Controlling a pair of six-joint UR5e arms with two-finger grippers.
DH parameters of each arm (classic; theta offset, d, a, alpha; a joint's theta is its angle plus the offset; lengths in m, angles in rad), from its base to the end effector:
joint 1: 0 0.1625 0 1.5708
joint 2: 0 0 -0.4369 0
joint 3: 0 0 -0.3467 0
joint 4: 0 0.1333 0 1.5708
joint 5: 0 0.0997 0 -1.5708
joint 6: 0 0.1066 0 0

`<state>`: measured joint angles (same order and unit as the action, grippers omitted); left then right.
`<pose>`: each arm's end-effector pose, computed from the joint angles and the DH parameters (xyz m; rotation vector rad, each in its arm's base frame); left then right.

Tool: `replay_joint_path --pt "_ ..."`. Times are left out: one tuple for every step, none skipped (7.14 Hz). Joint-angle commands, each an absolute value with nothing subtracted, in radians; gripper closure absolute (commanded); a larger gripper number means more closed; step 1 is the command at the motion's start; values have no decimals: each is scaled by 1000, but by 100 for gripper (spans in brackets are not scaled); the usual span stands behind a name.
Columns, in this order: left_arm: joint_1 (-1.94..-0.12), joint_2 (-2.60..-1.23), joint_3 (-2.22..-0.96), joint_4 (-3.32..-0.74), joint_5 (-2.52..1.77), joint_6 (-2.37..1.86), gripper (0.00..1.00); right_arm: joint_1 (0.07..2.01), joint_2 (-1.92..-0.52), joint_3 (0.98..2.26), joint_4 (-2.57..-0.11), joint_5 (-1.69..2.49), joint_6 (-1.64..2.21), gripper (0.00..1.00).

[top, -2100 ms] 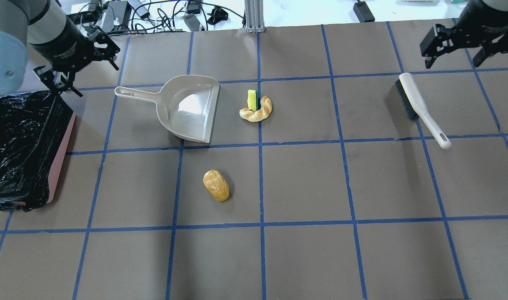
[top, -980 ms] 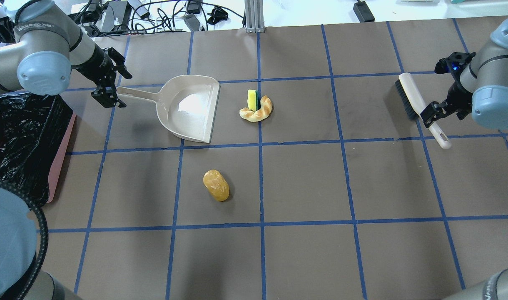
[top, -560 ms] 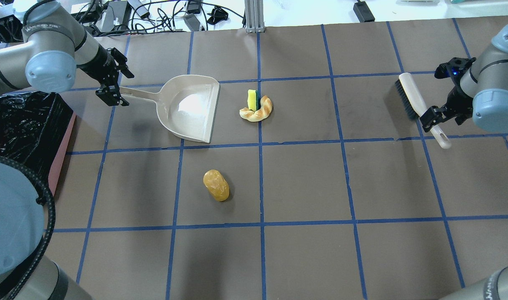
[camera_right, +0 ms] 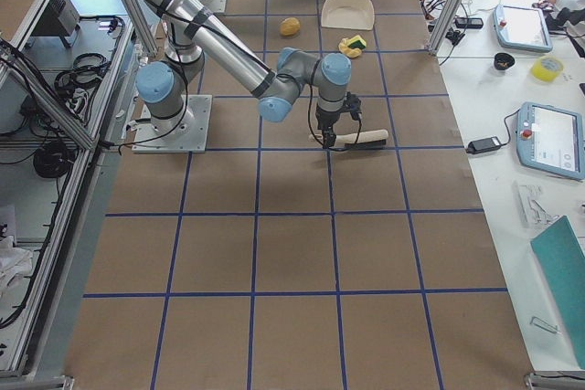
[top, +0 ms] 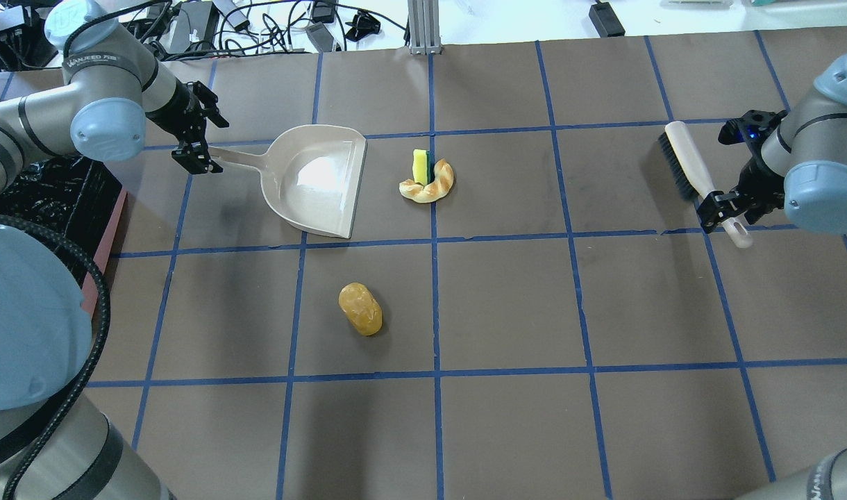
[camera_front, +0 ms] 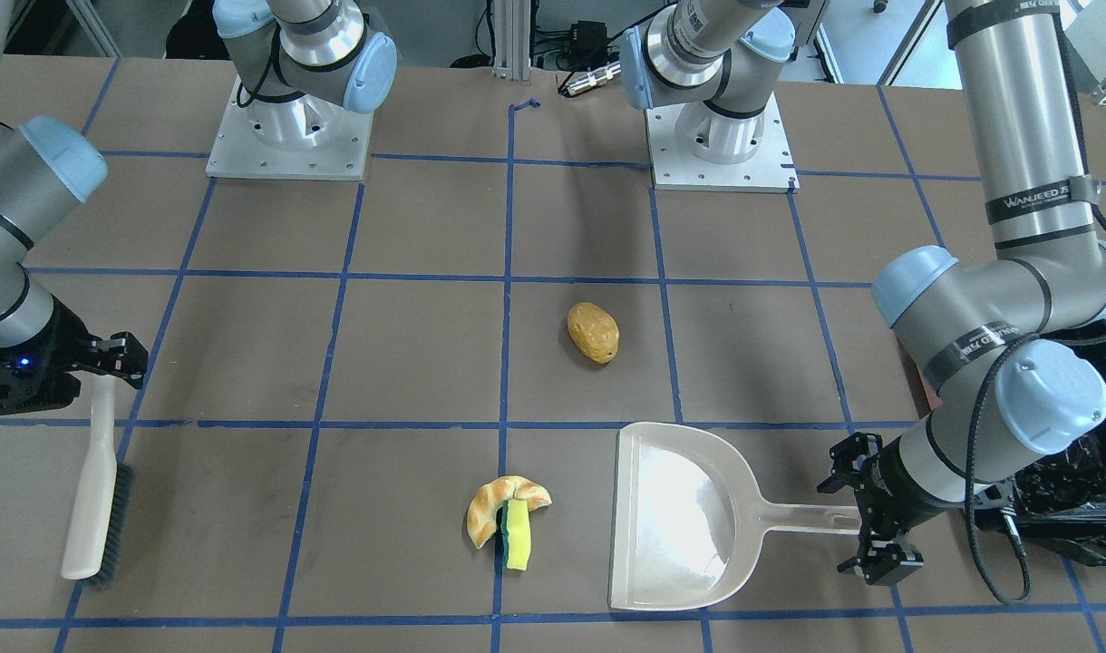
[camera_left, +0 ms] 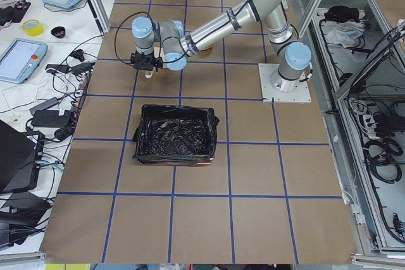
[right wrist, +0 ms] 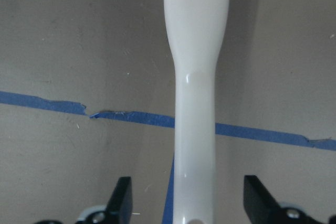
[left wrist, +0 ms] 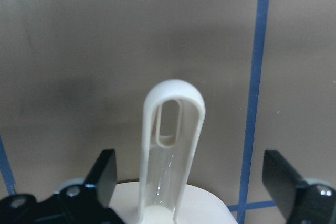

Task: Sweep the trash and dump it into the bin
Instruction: 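Grasp the dustpan handle with the left gripper while the right grasps the white brush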

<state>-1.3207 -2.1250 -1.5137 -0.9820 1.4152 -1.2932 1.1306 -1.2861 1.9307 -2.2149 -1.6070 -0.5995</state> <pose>0.0141 -0.6606 0.2729 2.0573 -2.1298 0.0028 -0.0957 -0.5070 0.2669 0.2475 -3.1004 -0.0286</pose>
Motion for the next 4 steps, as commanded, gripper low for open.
replay_joint_path --pt "-1322 -2134 -1516 -980 1417 -1290 15 1131 -1287 1930 -2214 -1612 -598 100" --pt "-1322 -2135 -1517 -980 1416 -1296 69 1131 -1289 1928 -2215 -1612 -594 100" --pt "-1321 -2134 -1523 -980 1416 -1293 100 1140 -1301 1925 -2218 -1599 -574 100" --pt "-1322 -2132 -1525 -971 1413 -1295 100 1182 -1348 1911 -2211 -1592 -455 100"
